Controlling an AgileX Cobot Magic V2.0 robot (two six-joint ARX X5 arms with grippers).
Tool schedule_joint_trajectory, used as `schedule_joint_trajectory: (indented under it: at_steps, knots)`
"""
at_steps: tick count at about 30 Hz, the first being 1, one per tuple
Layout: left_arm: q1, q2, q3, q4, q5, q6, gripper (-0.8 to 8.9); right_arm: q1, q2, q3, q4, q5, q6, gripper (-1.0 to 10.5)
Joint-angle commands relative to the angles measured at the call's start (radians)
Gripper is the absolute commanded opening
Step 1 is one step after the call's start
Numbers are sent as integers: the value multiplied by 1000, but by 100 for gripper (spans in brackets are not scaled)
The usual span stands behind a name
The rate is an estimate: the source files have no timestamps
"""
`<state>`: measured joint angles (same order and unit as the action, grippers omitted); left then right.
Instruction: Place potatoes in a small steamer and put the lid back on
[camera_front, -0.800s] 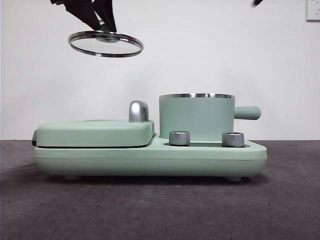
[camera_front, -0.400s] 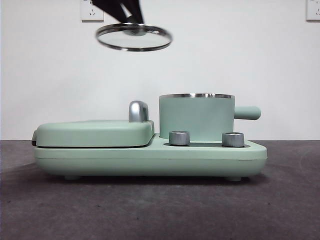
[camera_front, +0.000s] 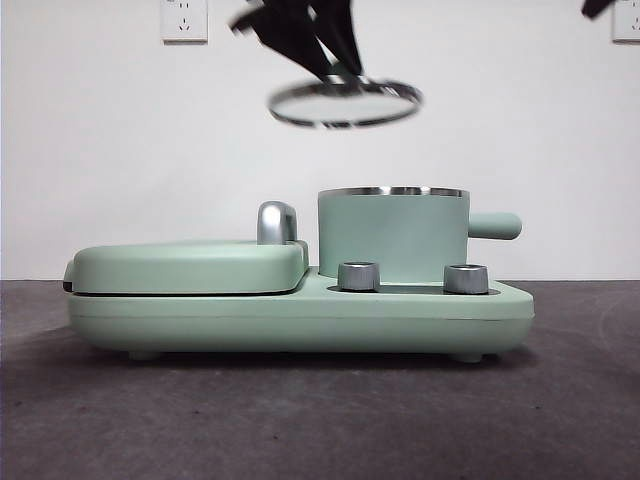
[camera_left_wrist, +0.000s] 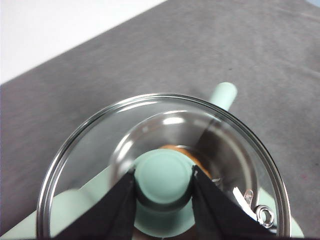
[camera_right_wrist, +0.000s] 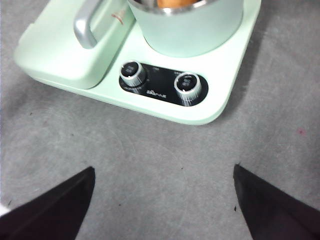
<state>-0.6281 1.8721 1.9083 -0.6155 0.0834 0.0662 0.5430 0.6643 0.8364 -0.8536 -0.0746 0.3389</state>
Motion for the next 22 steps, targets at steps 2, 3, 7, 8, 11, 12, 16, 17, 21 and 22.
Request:
schedule_joint_trajectory:
  at_steps: [2, 3, 7, 8, 11, 12, 16, 17, 21, 22]
  knots:
    - [-17, 52, 26, 72, 18, 17, 17, 8, -20, -14, 23, 24, 25, 441]
    - [-21, 64, 26, 80, 18, 24, 17, 8, -20, -14, 24, 26, 24, 441]
    - [-29, 105, 26, 108, 18, 54, 17, 9, -19, -14, 41, 24, 25, 441]
    - [-32, 113, 26, 113, 18, 57, 17, 9, -19, -14, 47, 24, 24, 441]
    - [-37, 134, 26, 116, 18, 58, 17, 9, -19, -14, 61, 24, 25, 441]
    - [-42, 146, 26, 117, 18, 64, 17, 9, -19, -14, 64, 24, 25, 441]
    - [-46, 176, 26, 124, 18, 65, 17, 9, -19, -14, 64, 23, 25, 441]
    - [-47, 177, 26, 129, 18, 65, 17, 9, -19, -14, 64, 23, 25, 441]
    - [-48, 177, 26, 138, 18, 65, 17, 9, -19, -14, 64, 23, 28, 441]
    - [-48, 177, 26, 133, 18, 65, 17, 9, -19, -14, 64, 23, 28, 441]
